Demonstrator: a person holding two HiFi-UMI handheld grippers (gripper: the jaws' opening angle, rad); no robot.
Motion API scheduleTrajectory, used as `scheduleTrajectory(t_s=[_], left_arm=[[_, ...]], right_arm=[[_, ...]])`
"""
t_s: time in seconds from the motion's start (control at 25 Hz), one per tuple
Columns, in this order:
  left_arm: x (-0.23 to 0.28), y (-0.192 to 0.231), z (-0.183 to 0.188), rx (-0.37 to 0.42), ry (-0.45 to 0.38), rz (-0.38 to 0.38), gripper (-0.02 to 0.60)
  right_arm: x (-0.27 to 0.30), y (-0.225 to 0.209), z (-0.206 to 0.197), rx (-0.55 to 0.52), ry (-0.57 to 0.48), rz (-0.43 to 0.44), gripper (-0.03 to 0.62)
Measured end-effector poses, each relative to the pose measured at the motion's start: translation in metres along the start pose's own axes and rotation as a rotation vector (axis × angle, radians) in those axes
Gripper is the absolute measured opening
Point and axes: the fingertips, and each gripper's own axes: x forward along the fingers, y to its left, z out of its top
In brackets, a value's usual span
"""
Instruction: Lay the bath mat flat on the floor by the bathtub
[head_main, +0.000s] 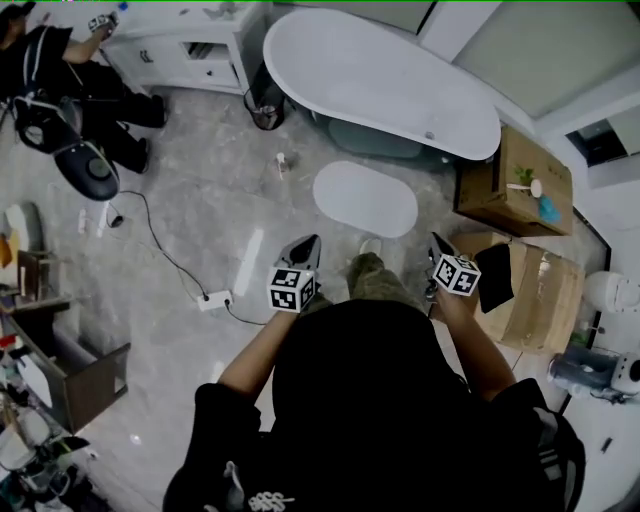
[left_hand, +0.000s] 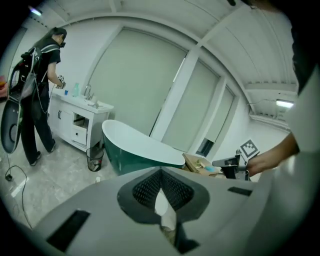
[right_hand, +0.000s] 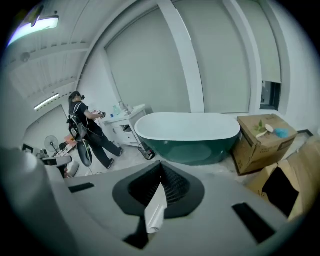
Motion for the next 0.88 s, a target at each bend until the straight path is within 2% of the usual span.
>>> scheduleTrajectory(t_s=[0.12,0.28,0.52,0.64,0.76,0.88], left_arm=[[-0.026,0.002,0.014,0.008,-0.052,0.023,0.020],[-0.040,0.000,0.021,0.018,-0.075,0.043,0.020],[-0.044,-0.035,0.037,0.062,-0.109,0.065,0.020],[-0.027,-0.068,0.054,0.075,-0.153,0.066,0.020],[0.005,-0.110,0.069,0.153,-0.196,0.069,0.020],[0.040,-0.154,0.080,0.178,-0.234,0.098,0.020]], right_arm=[[-0.015,0.018,0.016,-0.039,-0.033,0.004,0.023],[-0.034,0.037,0.031,-0.050,-0.077,0.028,0.023],[-0.062,0.035,0.041,-0.157,-0.108,0.089,0.023],[-0.082,0.008,0.060,-0.181,-0.161,0.100,0.023],[-0.102,-0.049,0.071,-0.115,-0.195,0.084,0.023],[-0.124,-0.110,0.082,-0.099,-0.219,0.052,0.023]])
